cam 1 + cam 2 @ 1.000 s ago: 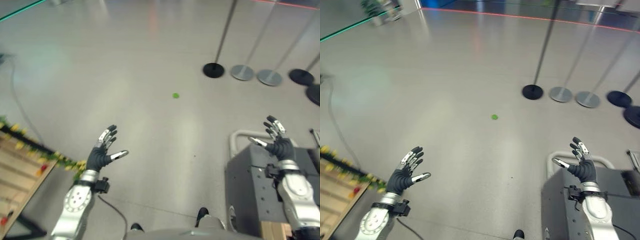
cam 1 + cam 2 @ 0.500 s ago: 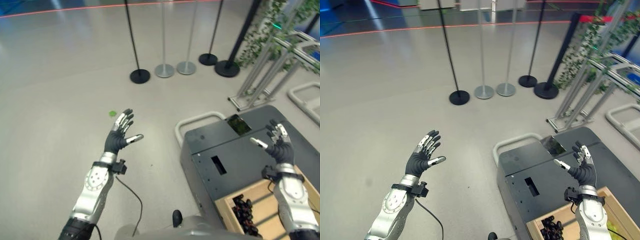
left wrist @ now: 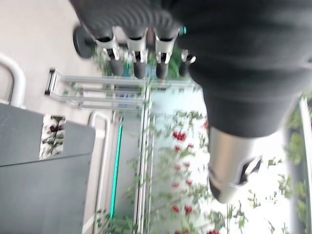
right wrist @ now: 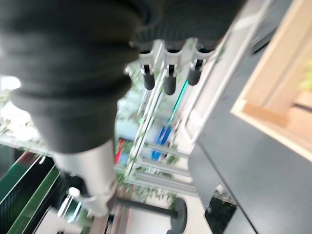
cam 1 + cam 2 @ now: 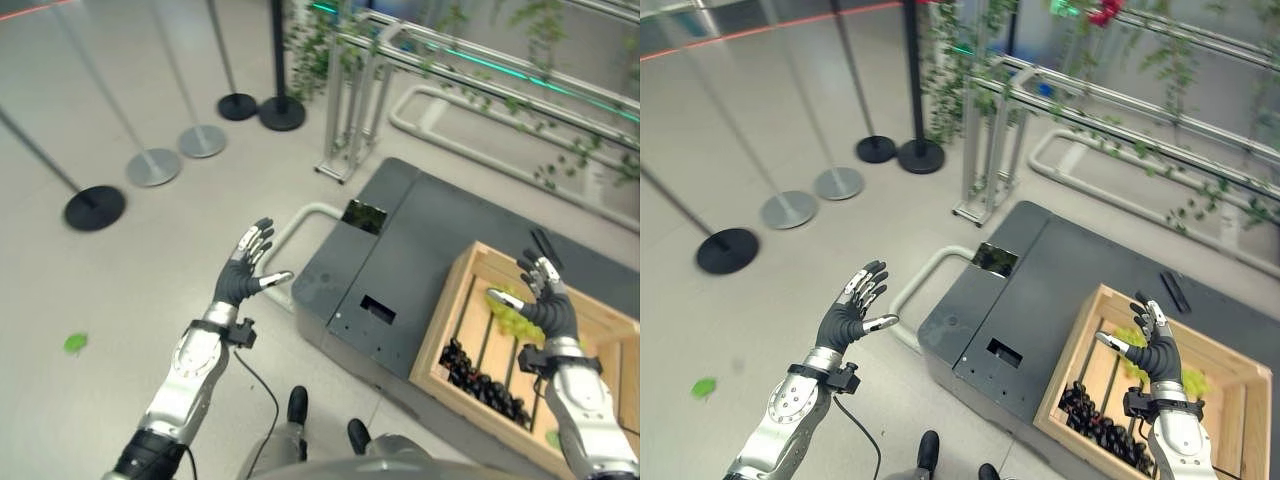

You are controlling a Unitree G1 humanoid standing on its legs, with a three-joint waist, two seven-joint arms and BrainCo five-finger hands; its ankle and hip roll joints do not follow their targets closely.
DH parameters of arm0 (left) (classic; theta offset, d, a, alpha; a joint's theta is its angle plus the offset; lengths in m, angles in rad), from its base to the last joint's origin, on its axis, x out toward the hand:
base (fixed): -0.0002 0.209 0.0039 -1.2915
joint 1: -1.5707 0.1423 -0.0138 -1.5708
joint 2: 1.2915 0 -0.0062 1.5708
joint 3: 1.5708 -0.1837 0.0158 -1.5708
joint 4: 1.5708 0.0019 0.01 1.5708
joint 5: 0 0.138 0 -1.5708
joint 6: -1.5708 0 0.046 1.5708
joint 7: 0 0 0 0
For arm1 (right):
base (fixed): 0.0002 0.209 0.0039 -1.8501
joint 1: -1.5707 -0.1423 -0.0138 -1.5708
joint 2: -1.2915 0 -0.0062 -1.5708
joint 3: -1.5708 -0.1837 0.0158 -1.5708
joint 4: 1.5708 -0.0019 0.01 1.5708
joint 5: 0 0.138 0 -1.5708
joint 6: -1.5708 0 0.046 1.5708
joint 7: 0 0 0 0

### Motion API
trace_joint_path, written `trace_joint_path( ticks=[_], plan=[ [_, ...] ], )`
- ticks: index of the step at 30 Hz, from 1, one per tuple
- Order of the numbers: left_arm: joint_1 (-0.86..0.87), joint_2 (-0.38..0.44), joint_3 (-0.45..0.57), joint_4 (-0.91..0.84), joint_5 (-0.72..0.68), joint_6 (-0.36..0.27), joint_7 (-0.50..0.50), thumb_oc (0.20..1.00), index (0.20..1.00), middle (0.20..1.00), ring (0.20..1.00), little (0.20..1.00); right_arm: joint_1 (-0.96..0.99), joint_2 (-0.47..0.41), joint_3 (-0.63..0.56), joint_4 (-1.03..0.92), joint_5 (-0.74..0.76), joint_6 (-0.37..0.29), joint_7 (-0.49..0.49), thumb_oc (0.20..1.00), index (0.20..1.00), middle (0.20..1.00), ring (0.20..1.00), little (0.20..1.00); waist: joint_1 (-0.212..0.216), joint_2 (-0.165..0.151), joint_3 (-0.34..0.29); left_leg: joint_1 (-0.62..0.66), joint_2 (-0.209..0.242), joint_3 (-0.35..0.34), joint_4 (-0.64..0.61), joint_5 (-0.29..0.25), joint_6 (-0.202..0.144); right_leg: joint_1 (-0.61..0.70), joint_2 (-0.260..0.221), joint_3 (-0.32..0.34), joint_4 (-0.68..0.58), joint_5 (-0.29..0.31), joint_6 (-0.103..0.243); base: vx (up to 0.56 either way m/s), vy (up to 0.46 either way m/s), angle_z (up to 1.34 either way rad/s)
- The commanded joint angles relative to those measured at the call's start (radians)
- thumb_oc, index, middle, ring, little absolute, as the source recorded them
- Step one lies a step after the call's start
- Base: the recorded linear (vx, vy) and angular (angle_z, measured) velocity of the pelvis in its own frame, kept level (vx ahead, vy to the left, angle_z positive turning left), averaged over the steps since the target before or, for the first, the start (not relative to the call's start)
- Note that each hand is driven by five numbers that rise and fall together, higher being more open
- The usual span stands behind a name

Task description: Pick up the fruits from the basket on one side to the basket on the other side

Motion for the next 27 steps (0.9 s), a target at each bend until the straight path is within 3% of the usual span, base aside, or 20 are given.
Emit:
trace_joint_path(
  ticks=[1,2,5,6,7,9,12,13,14,17,20,23,24,27],
  plan=[
    [-0.001,0.026,0.044,-0.032,0.036,-0.047,0.019,1.0,1.0,1.0,1.0,1.0,-0.083,-0.033,-0.026,0.002,-0.013,-0.029,-0.008,1.0,1.0,1.0,1.0,1.0,0.005,-0.03,-0.038,0.016,0.063,0.039,0.078,-0.127,-0.101,-0.049,-0.034,-0.105,-0.06,0.126,0.069,0.0,0.145,-0.97],
    [-0.002,0.034,0.044,-0.03,0.046,-0.043,0.024,1.0,1.0,1.0,1.0,1.0,-0.091,-0.02,-0.021,0.005,0.004,-0.03,-0.007,1.0,1.0,1.0,1.0,1.0,0.004,-0.036,-0.035,0.023,0.066,0.061,0.094,-0.146,-0.104,-0.062,-0.046,-0.173,-0.054,0.147,0.067,-0.01,0.107,-0.85],
    [0.0,0.042,0.055,-0.03,0.047,-0.032,0.017,1.0,1.0,1.0,1.0,1.0,-0.089,-0.001,-0.018,0.007,0.029,-0.028,0.001,1.0,1.0,1.0,1.0,1.0,0.008,-0.036,-0.038,0.022,0.083,0.096,0.115,-0.155,-0.106,-0.053,-0.075,-0.329,-0.022,0.11,0.038,-0.03,0.102,-0.61],
    [0.024,0.041,0.069,-0.033,0.043,-0.031,0.01,1.0,1.0,1.0,1.0,1.0,-0.088,0.0,-0.013,0.04,0.031,-0.025,0.001,1.0,1.0,1.0,1.0,1.0,0.021,-0.034,-0.04,0.035,0.103,0.131,0.113,-0.162,-0.108,-0.026,-0.114,-0.428,-0.008,0.093,0.03,-0.07,0.038,-0.53],
    [0.025,0.042,0.071,-0.033,0.042,-0.03,0.01,1.0,1.0,1.0,1.0,1.0,-0.089,0.0,-0.012,0.041,0.031,-0.025,0.001,1.0,1.0,1.0,1.0,1.0,0.02,-0.035,-0.04,0.035,0.102,0.131,0.111,-0.158,-0.108,-0.026,-0.115,-0.428,-0.009,0.095,0.029,-0.08,0.01,-0.64],
    [0.063,0.032,0.095,-0.033,0.021,-0.027,0.002,1.0,1.0,1.0,1.0,1.0,-0.098,0.011,0.002,0.077,0.029,-0.013,-0.003,1.0,1.0,1.0,1.0,1.0,0.038,-0.043,-0.053,0.055,0.123,0.178,0.109,-0.17,-0.111,0.004,-0.181,-0.505,-0.014,0.123,0.026,-0.06,-0.041,-0.71],
    [0.071,0.032,0.104,-0.034,0.019,-0.024,0.003,1.0,1.0,1.0,1.0,1.0,-0.101,0.014,0.003,0.086,0.025,-0.009,-0.005,1.0,1.0,1.0,1.0,1.0,0.045,-0.048,-0.053,0.064,0.127,0.195,0.112,-0.178,-0.111,0.01,-0.208,-0.529,-0.014,0.144,0.031,-0.02,-0.069,-0.75],
    [0.088,0.032,0.12,-0.032,0.015,-0.019,0.0,1.0,1.0,1.0,1.0,1.0,-0.104,0.019,0.008,0.094,0.019,0.001,-0.001,1.0,1.0,1.0,1.0,1.0,0.057,-0.053,-0.059,0.065,0.137,0.22,0.122,-0.184,-0.115,0.024,-0.264,-0.585,-0.02,0.193,0.045,-0.03,-0.118,-0.24],
    [0.089,0.031,0.124,-0.022,0.017,-0.018,0.002,1.0,1.0,1.0,1.0,1.0,-0.107,0.022,0.015,0.097,0.012,0.004,0.001,1.0,1.0,1.0,1.0,1.0,0.061,-0.058,-0.066,0.067,0.14,0.237,0.12,-0.184,-0.12,0.034,-0.291,-0.617,-0.028,0.217,0.053,-0.05,-0.163,-0.46],
    [0.091,0.032,0.148,-0.003,0.019,-0.015,0.016,1.0,1.0,1.0,1.0,1.0,-0.126,0.026,0.04,0.103,0.001,0.016,0.002,1.0,1.0,1.0,1.0,1.0,0.076,-0.077,-0.076,0.072,0.156,0.282,0.109,-0.172,-0.131,0.032,-0.337,-0.691,-0.047,0.267,0.081,-0.05,-0.17,-0.61],
    [0.086,0.021,0.162,0.041,0.021,-0.01,0.035,1.0,1.0,1.0,1.0,1.0,-0.139,0.023,0.059,0.095,-0.01,0.024,0.002,1.0,1.0,1.0,1.0,1.0,0.073,-0.091,-0.081,0.087,0.172,0.308,0.085,-0.154,-0.144,0.021,-0.316,-0.711,-0.05,0.25,0.084,-0.02,-0.142,-0.5],
    [0.091,0.007,0.169,0.06,0.012,-0.006,0.043,1.0,1.0,1.0,1.0,1.0,-0.138,0.027,0.064,0.091,0.0,0.025,0.007,1.0,1.0,1.0,1.0,1.0,0.071,-0.083,-0.081,0.105,0.196,0.318,0.06,-0.136,-0.16,0.031,-0.298,-0.729,-0.06,0.232,0.083,0.0,-0.278,-0.33],
    [0.078,-0.001,0.169,0.082,0.012,-0.006,0.052,1.0,1.0,1.0,1.0,1.0,-0.14,0.024,0.068,0.087,0.006,0.024,0.011,1.0,1.0,1.0,1.0,1.0,0.058,-0.073,-0.076,0.109,0.226,0.317,0.041,-0.11,-0.176,0.028,-0.27,-0.715,-0.057,0.187,0.067,-0.01,-0.253,-0.09],
    [0.058,-0.004,0.162,0.093,0.017,-0.008,0.061,1.0,1.0,1.0,1.0,1.0,-0.148,0.023,0.07,0.088,0.014,0.017,0.0,1.0,1.0,1.0,1.0,1.0,0.043,-0.058,-0.063,0.111,0.26,0.308,0.019,-0.079,-0.199,0.015,-0.235,-0.699,-0.05,0.153,0.048,-0.01,-0.27,-0.06]
  ],
)
